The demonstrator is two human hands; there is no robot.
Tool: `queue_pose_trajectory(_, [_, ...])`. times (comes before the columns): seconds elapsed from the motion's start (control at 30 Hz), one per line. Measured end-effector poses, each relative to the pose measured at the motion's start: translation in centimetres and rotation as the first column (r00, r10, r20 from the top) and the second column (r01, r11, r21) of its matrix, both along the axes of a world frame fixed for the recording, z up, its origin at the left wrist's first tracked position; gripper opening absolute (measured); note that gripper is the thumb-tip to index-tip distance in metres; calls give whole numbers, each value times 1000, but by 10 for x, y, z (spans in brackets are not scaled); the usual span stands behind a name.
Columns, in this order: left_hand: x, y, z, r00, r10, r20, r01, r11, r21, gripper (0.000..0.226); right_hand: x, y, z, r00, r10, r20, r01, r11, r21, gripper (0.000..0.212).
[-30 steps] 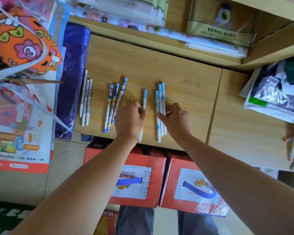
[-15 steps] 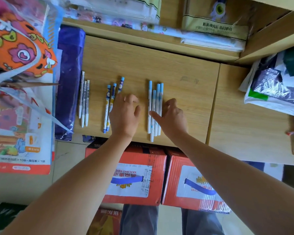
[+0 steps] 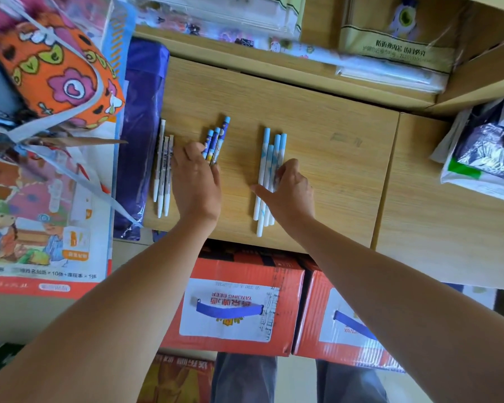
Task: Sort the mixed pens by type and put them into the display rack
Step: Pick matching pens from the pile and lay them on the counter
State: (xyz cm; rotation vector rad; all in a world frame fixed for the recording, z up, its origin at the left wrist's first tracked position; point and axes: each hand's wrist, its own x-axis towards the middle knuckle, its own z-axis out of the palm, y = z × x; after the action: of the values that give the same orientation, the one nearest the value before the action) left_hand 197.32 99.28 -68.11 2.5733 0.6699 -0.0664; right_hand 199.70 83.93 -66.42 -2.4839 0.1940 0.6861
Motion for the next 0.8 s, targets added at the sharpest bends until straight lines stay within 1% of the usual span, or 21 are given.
queue_pose_trajectory(0.1, [1,0,3,1000,-26,-16,27,1000,12,39,2,1,-1,1000,-11,6,11,1000,3,53])
queue_pose_trajectory(0.17, [-4,-2,5,997,-72,-26,74,994,77,46,1,-1,-3,1000,-9,1,9,1000,9,53])
queue_pose_trajectory(0.23, [-11,-3,6,986,-167,-23,168,971,168,52,1,-3,-4,1000,-7,0,7,1000,31,52])
queue_pose_trajectory(0.27, [-14,-4,6,970,-242,-21,241,951,193,55,1,-4,-5,1000,-6,-2,6,999,44,50])
queue_pose_trajectory(0.33, [-20,-7,7,899,-437,-16,432,882,190,65,2,-8,-5,1000,-2,-6,2,998,69,45])
queue_pose_trajectory(0.4, [-23,-10,5,788,-615,-31,612,778,142,79,2,-12,-6,1000,1,2,-1,996,91,40])
queue_pose_trajectory(0.47, [-26,-13,2,699,-710,-80,715,693,96,92,0,-16,-5,1000,14,17,-16,993,115,37])
queue_pose_trajectory(0.5, [-28,-14,1,678,-728,-103,735,673,80,97,-2,-17,-5,1000,20,22,-22,992,125,37])
queue_pose_trajectory(0.67, [-36,-13,2,634,-755,-169,770,636,46,121,-9,-22,-8,1000,3,-6,-2,985,174,33])
queue_pose_trajectory(0.73, [-38,-13,5,629,-754,-191,774,631,59,123,-11,-24,-10,999,-19,-46,27,979,204,31])
queue_pose_trajectory(0.8, [-38,-15,6,645,-743,-178,762,642,83,117,-14,-25,-10,997,-27,-71,42,973,227,28])
